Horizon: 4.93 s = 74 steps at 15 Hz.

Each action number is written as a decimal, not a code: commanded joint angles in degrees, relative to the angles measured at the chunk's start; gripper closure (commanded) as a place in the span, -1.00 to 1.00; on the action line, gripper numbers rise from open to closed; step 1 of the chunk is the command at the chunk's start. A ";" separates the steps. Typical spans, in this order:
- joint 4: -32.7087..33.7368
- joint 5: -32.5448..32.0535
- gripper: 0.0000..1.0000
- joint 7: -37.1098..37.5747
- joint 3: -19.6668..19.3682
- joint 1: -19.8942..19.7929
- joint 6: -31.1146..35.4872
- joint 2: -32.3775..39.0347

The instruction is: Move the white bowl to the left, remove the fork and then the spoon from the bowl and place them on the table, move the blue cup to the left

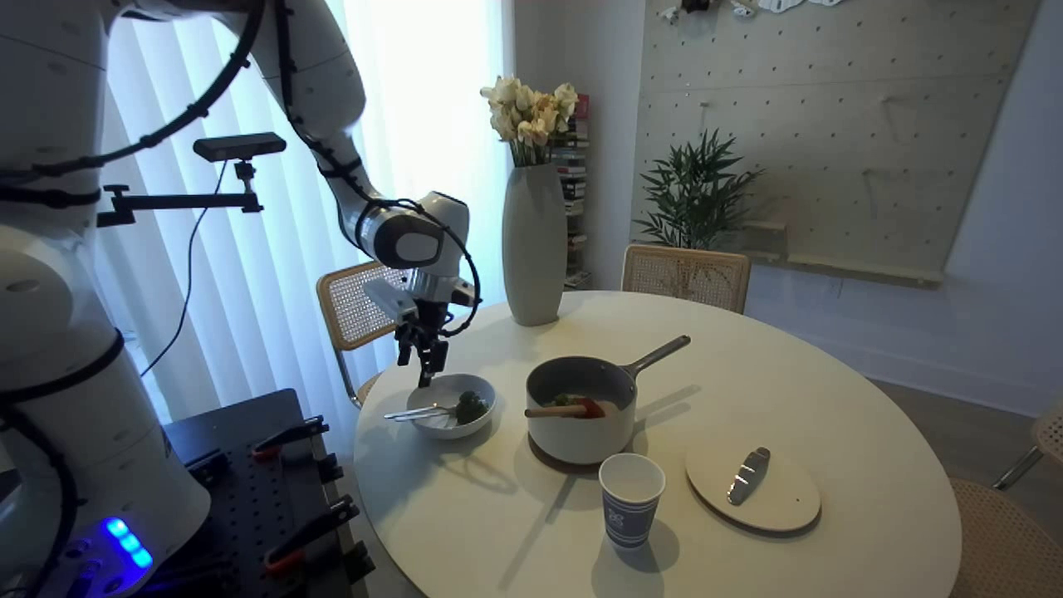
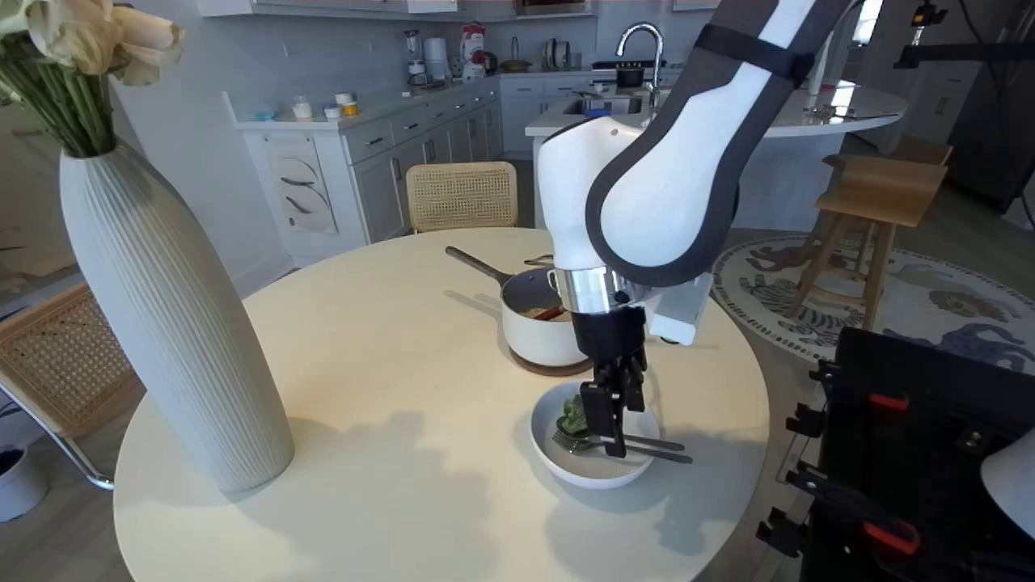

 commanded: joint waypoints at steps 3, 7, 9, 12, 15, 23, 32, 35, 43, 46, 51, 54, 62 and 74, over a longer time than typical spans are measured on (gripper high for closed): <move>-1.25 1.62 -0.65 -0.91 1.08 -1.10 3.91 1.38; -1.12 1.21 -0.68 -0.03 1.06 -0.97 6.48 3.27; -0.88 1.08 -0.64 0.43 0.94 -0.91 7.56 4.33; -0.67 0.94 -0.57 0.88 0.84 -0.97 9.18 5.73; -0.56 0.68 -0.68 1.30 0.66 -1.01 10.49 6.80; 0.21 0.10 -0.83 2.77 0.00 -0.70 11.50 8.82; 1.38 0.30 -0.76 3.29 -0.28 -0.75 11.64 9.88; 2.11 0.19 -0.75 3.77 -0.32 -0.42 11.51 10.27; 3.85 0.00 -0.78 5.43 -0.35 0.40 11.47 11.55; 4.39 0.01 -0.80 5.51 -0.42 0.40 11.40 11.95; 5.42 0.24 -0.74 5.71 -0.42 0.30 11.23 12.85; 6.12 0.55 -0.46 5.66 -0.23 0.02 10.98 13.40; 6.90 1.09 -1.00 5.64 0.24 -1.10 10.30 13.38; 5.33 3.90 -1.00 4.23 2.52 -4.44 7.58 5.46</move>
